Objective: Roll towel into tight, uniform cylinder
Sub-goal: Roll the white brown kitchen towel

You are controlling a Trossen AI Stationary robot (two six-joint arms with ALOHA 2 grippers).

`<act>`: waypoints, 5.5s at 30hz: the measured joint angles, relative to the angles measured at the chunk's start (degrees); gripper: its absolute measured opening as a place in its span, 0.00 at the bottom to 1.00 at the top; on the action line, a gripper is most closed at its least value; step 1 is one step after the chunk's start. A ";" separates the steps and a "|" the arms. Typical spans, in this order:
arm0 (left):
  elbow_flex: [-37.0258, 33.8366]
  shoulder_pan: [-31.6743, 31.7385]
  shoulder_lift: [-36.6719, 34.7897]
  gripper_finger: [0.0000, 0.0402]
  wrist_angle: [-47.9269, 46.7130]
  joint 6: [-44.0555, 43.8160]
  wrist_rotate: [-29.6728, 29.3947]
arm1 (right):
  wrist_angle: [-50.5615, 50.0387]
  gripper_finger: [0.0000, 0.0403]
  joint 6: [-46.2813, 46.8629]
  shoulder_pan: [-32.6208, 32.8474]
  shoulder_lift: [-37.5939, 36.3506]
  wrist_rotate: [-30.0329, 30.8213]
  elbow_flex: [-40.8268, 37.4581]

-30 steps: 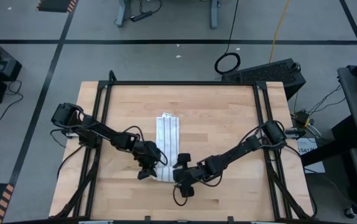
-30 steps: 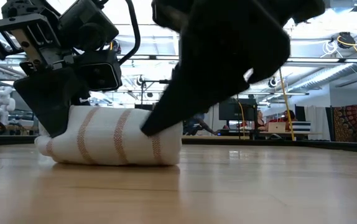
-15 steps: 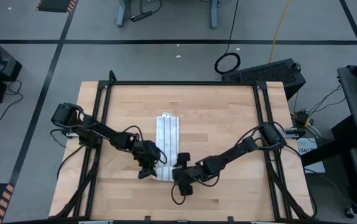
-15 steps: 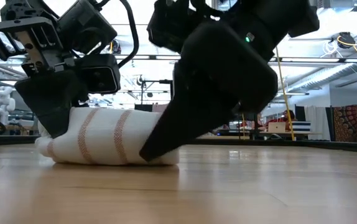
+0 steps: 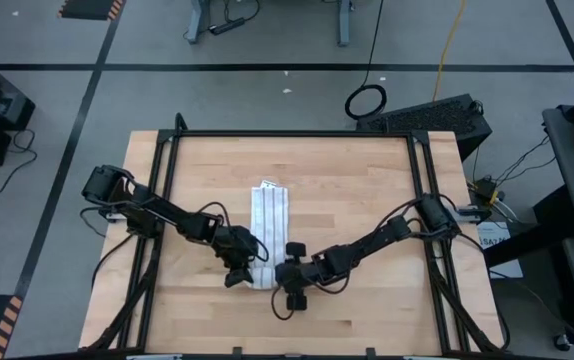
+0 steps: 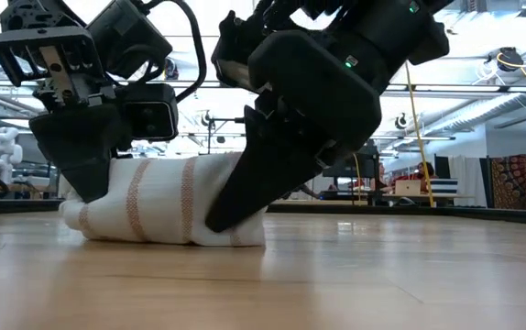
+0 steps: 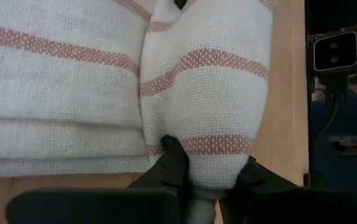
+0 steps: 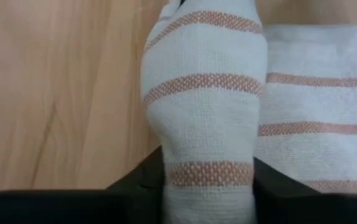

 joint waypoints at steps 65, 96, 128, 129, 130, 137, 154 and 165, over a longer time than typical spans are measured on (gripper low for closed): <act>0.13 -19.41 -4.83 0.97 -0.41 19.10 -46.28 | 2.88 0.09 23.37 -16.46 1.81 -41.47 -0.04; 0.13 -10.75 -2.23 0.15 3.23 8.81 -26.07 | -4.99 0.43 14.51 -16.31 -4.79 -42.30 -0.11; -17.65 -6.93 -6.71 0.15 30.74 -14.56 -20.49 | -7.35 0.77 -3.22 -0.84 -10.43 4.91 -0.02; -18.24 -6.90 -6.71 0.15 30.80 -14.57 -20.47 | -6.60 0.77 -4.45 -1.11 -10.43 4.85 -0.02; -18.74 -6.87 -6.71 0.15 30.81 -14.61 -20.49 | -6.06 0.77 -5.43 -1.39 -10.43 4.68 -0.02; -19.65 -6.87 -6.71 0.15 30.96 -14.00 -20.95 | -1.95 0.77 -10.19 -5.05 -9.29 -2.30 0.02; -19.57 -6.91 -6.80 0.25 28.19 -13.32 -21.71 | 4.97 0.87 -16.94 -7.93 -3.05 -8.77 -0.09; -19.56 -6.91 -6.82 0.25 25.97 -16.12 -21.71 | 7.40 0.88 -16.64 -8.35 0.70 -9.49 0.04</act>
